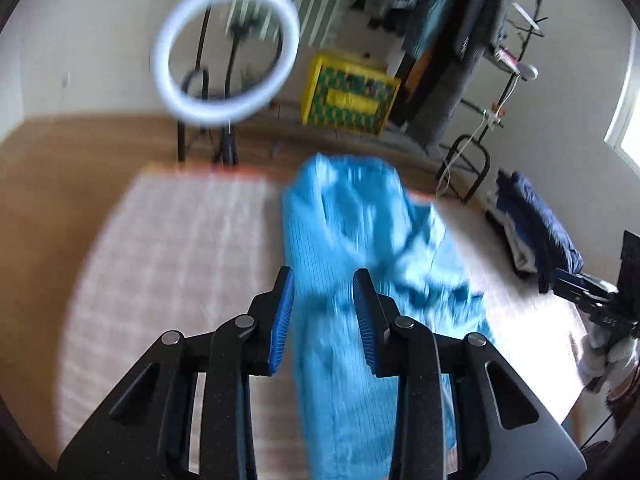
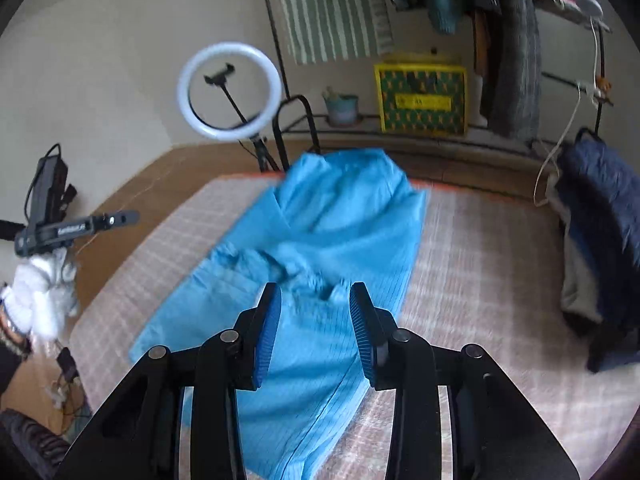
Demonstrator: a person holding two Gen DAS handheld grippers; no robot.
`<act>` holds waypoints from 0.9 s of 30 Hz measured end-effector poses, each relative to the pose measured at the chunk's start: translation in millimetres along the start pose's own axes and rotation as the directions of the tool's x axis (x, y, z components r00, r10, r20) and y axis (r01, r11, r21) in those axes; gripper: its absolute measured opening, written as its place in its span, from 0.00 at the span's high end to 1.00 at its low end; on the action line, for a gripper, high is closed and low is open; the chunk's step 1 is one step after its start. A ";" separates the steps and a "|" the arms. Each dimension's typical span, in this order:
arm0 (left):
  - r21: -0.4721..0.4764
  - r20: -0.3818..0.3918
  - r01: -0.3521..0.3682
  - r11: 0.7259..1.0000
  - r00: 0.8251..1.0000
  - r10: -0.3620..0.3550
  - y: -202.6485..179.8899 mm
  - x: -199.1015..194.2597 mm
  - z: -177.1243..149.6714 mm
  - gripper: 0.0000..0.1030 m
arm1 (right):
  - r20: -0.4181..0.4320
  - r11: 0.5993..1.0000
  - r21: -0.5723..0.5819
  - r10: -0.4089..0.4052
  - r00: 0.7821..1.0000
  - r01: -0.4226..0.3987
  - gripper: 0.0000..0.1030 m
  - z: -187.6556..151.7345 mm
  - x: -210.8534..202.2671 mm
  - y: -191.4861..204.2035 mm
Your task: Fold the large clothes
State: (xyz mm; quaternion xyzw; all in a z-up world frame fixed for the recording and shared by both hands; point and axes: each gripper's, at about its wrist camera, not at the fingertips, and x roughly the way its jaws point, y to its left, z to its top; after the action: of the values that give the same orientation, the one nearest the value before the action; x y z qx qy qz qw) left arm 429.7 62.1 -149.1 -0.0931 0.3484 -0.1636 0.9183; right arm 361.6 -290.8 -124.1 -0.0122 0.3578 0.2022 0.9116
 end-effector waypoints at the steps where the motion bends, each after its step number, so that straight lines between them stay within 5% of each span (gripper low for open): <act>1: 0.023 0.021 -0.009 1.000 1.000 0.008 -2.5 -10.7 16.4 0.70 | 0.011 1.000 -0.013 0.000 1.000 0.000 0.67 11.3 -10.9 -0.4; 7: 0.119 0.093 -0.055 0.991 0.995 0.044 -18.0 -43.6 102.6 0.70 | 0.039 0.998 -0.069 -0.010 0.999 0.012 0.67 74.7 -47.0 -14.9; 13: 0.129 0.056 -0.038 0.991 0.998 0.031 -24.2 -12.2 156.4 0.70 | -0.055 0.998 -0.060 -0.025 0.998 0.021 0.67 102.0 1.4 -50.7; 16: 0.107 -0.005 0.037 0.994 0.999 -0.036 -20.8 41.1 150.8 0.70 | -0.091 0.999 -0.026 -0.022 0.996 0.020 0.68 94.1 43.8 -67.3; 21: 0.104 -0.129 0.058 0.993 0.991 -0.045 -9.1 152.6 118.1 0.69 | -0.150 0.998 -0.020 -0.067 0.986 0.065 0.64 78.3 127.1 -97.5; 24: 0.016 -0.176 0.102 0.995 0.980 -0.098 7.4 215.6 105.8 0.52 | -0.167 0.997 0.040 -0.061 0.984 0.068 0.57 73.6 173.2 -127.9; 27: -0.003 -0.194 0.079 0.997 0.978 -0.078 19.3 263.4 97.7 0.49 | -0.167 0.991 0.120 -0.038 0.985 0.058 0.49 69.9 210.9 -160.0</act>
State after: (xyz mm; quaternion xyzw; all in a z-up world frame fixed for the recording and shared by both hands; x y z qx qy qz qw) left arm 685.1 -10.6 -242.8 -0.0882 0.4319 -0.2087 0.8730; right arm 606.9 -350.2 -230.3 0.0194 0.4432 0.1557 0.8826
